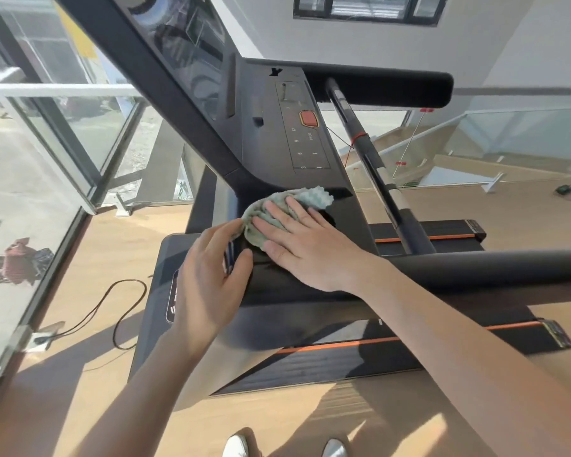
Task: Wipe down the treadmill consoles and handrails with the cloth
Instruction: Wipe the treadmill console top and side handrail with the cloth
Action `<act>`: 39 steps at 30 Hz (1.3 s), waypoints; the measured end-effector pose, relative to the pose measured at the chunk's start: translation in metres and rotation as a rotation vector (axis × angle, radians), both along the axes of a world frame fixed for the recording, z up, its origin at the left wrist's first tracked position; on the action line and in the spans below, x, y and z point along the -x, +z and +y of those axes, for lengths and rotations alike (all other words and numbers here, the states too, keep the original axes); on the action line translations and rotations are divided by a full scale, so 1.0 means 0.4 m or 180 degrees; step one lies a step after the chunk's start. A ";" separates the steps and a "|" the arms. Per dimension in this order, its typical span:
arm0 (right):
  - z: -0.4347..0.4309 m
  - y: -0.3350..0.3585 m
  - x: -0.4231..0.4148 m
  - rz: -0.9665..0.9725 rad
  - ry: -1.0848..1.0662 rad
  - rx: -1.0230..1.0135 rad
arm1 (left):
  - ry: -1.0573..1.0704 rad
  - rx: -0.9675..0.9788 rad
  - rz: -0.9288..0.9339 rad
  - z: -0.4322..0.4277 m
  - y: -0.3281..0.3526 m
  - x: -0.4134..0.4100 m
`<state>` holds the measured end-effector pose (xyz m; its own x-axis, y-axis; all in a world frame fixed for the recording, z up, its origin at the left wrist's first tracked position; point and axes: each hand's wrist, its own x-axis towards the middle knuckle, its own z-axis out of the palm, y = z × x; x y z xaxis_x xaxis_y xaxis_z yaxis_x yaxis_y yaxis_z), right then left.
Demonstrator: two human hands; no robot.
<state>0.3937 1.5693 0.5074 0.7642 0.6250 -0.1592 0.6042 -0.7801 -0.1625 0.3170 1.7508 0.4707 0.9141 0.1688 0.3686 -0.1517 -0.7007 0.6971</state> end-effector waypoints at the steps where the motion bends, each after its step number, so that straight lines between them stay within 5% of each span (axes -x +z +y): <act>1: -0.001 0.001 -0.019 -0.0012 -0.0057 0.0037 | -0.0003 0.0006 0.0025 -0.001 0.001 0.002; 7: -0.122 0.010 -0.004 -0.0139 -0.0536 0.0247 | -0.0232 -0.0536 -0.0007 0.006 0.007 0.009; 11: -0.197 -0.009 0.119 -0.0401 -0.0840 -0.0298 | -0.0628 -0.0908 -0.0197 -0.020 0.026 0.015; 19: -0.188 -0.087 0.329 -0.0987 -0.1352 -0.0806 | -0.2340 -0.1284 -0.0332 -0.172 0.090 -0.029; 29: -0.199 -0.160 0.375 -0.0878 -0.3276 -0.3002 | -0.3174 -0.2982 0.0052 -0.332 0.158 -0.118; 35: -0.192 -0.143 0.324 -0.0322 -0.3794 -0.3812 | -0.3642 -0.2842 0.0275 -0.454 0.151 -0.202; 39: -0.281 -0.154 0.274 -0.0643 -0.4168 -0.4051 | -0.3856 -0.2800 0.0295 -0.549 0.151 -0.235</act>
<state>0.2840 1.4567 0.4459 0.7480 -0.6633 0.0237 -0.1356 -0.1877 -0.9728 0.4109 1.5313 0.5309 0.3589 -0.9259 -0.1183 -0.9112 -0.3750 0.1704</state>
